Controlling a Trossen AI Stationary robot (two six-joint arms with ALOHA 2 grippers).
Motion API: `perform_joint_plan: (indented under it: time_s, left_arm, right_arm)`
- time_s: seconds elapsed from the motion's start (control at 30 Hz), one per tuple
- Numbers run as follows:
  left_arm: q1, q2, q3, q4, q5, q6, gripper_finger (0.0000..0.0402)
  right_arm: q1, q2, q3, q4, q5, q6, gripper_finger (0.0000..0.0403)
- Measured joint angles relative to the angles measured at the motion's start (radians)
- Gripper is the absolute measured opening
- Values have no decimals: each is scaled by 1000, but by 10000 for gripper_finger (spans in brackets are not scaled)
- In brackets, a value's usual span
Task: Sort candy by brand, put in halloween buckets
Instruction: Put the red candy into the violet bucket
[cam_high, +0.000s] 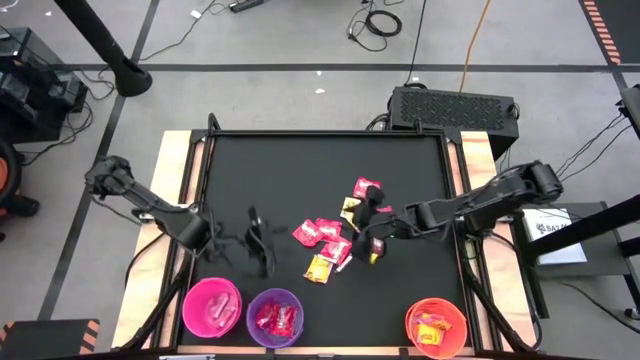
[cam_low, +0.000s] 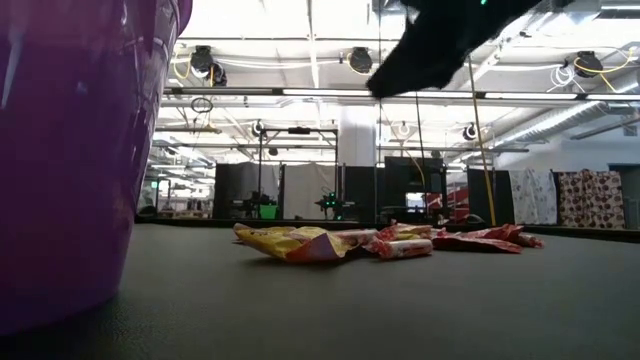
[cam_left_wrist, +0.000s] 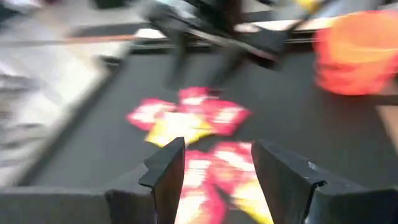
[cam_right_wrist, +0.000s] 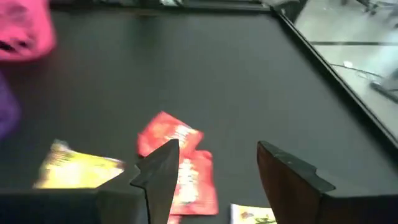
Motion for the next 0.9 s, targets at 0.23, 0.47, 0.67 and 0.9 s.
perform_joint_plan:
  time_s: [0.23, 0.47, 0.67, 0.9]
  left_arm:
    - [143, -77, -1, -296, -70, -96, 193]
    - [214, -85, -70, -385, -46, -193, 193]
    - [226, -85, -86, -360, -19, -163, 193]
    - [226, -85, -87, -361, -19, -131, 193]
  right_arm:
    - [-156, 127, 0, -11, -146, -65, 192]
    - [-308, 169, 0, -81, -149, 85, 171]
    - [-380, 172, 0, -260, -206, -20, 160]
    - [-421, 172, 0, -329, -246, -209, 150]
